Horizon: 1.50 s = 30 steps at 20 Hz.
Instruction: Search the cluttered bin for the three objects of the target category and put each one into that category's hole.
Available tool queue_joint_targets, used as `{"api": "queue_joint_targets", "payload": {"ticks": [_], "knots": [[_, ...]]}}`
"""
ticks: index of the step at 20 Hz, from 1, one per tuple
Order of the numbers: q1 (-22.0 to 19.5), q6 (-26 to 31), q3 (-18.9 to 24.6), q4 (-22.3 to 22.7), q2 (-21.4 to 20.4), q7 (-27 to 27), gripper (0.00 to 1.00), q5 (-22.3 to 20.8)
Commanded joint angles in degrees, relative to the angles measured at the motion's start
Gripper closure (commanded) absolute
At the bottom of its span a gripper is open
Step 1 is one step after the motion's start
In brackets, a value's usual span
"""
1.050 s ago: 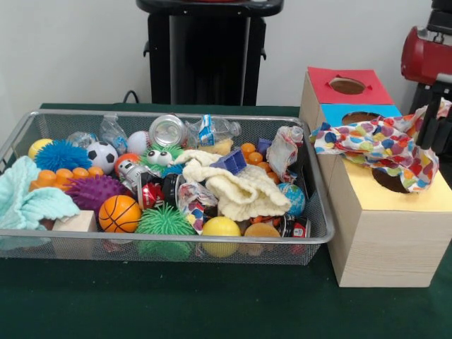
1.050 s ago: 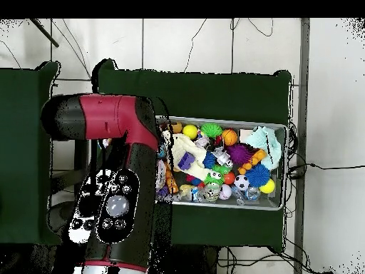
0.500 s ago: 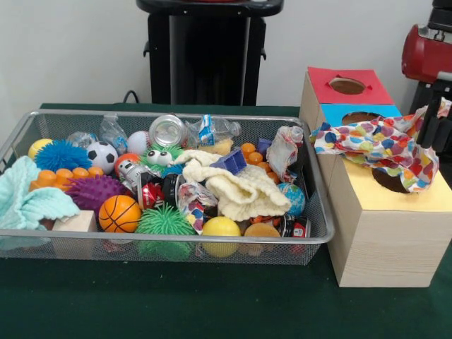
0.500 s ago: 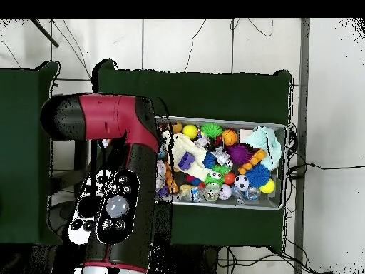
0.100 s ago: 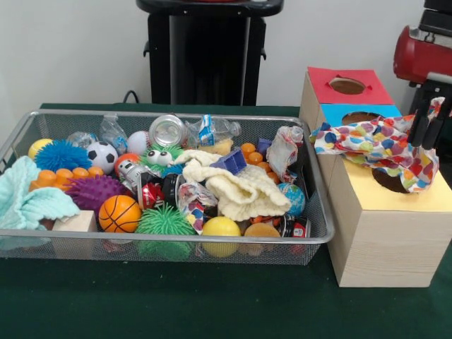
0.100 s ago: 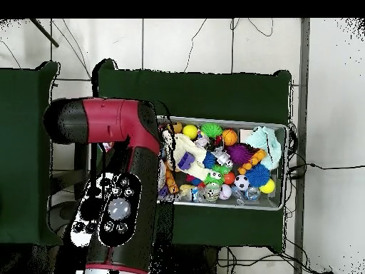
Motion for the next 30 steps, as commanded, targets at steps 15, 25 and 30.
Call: {"api": "queue_joint_targets", "payload": {"ticks": [15, 25, 30], "knots": [[-0.3, -1.0, 6.9, 20.1, -2.0, 7.9, 1.00, 1.3], [0.2, -5.7, 8.5, 21.0, 0.6, 10.5, 1.00, 2.7], [0.7, -2.9, 9.0, 19.4, 0.5, 11.4, 1.00, 4.1]]}}
